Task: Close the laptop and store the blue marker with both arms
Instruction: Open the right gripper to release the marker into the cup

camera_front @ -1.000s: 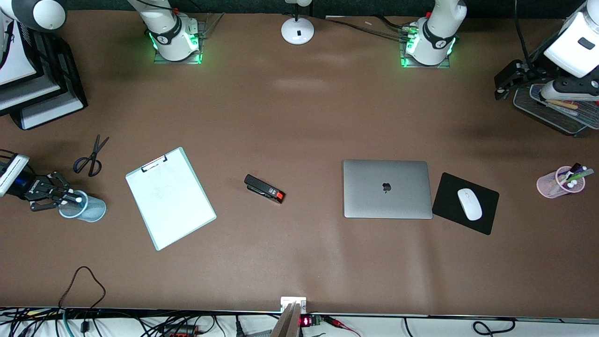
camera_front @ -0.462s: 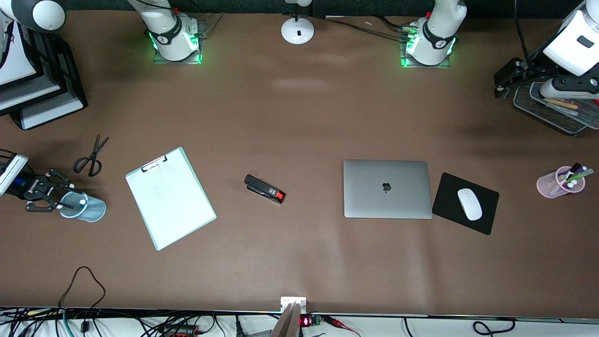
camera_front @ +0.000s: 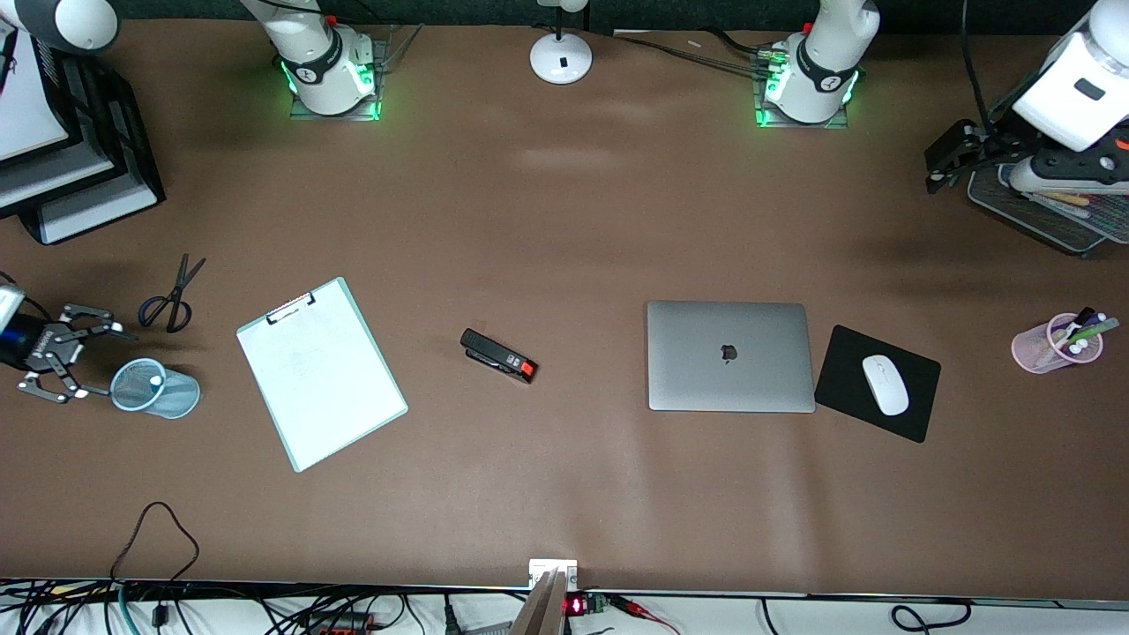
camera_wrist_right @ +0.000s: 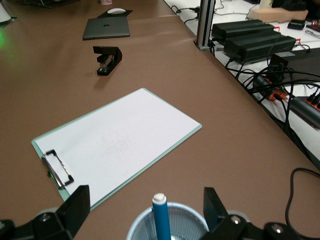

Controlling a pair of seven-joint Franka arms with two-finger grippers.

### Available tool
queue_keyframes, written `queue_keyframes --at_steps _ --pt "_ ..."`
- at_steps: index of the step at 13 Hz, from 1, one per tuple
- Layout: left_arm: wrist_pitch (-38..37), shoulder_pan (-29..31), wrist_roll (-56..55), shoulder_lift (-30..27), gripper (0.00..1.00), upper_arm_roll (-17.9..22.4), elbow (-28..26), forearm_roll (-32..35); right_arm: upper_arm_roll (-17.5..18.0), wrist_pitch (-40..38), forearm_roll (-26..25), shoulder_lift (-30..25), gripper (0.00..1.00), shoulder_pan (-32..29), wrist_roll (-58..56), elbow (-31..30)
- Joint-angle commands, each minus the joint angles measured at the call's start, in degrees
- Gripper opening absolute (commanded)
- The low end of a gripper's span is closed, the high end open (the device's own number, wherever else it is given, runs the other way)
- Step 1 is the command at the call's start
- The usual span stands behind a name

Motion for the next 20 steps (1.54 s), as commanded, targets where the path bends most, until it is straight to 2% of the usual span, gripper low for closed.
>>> queue_keyframes --at_steps 1,7,11,14,16,20 --pt "2.23 -0.34 1.37 -1.39 1.00 0.95 -2.94 -1.51 0.58 -1.10 -5.79 -7.45 1.00 2.11 10.11 -0.79" --pt "-0.84 0.46 3.56 -1.55 1.00 1.04 -1.36 -1.51 0.40 -3.39 -11.60 -15.02 1.00 8.35 29.28 -0.18" --pt "-1.63 0.37 3.48 -1.64 1.00 0.86 -1.27 -1.51 0.40 -3.39 -17.92 -15.47 1.00 14.93 42.28 5.88" --pt "-1.64 0.37 3.47 -1.64 1.00 0.86 -1.27 -1.51 -0.03 -3.13 -21.01 -15.56 1.00 19.95 53.35 6.60" --pt "-1.55 0.37 3.47 -1.56 1.00 0.78 -1.18 -1.51 0.40 -2.60 -22.59 -16.95 1.00 20.83 64.31 5.64" --pt "-1.55 0.37 3.47 -1.47 1.00 0.69 -0.83 -1.51 0.40 -2.51 -33.73 -22.57 1.00 26.18 85.94 1.50"
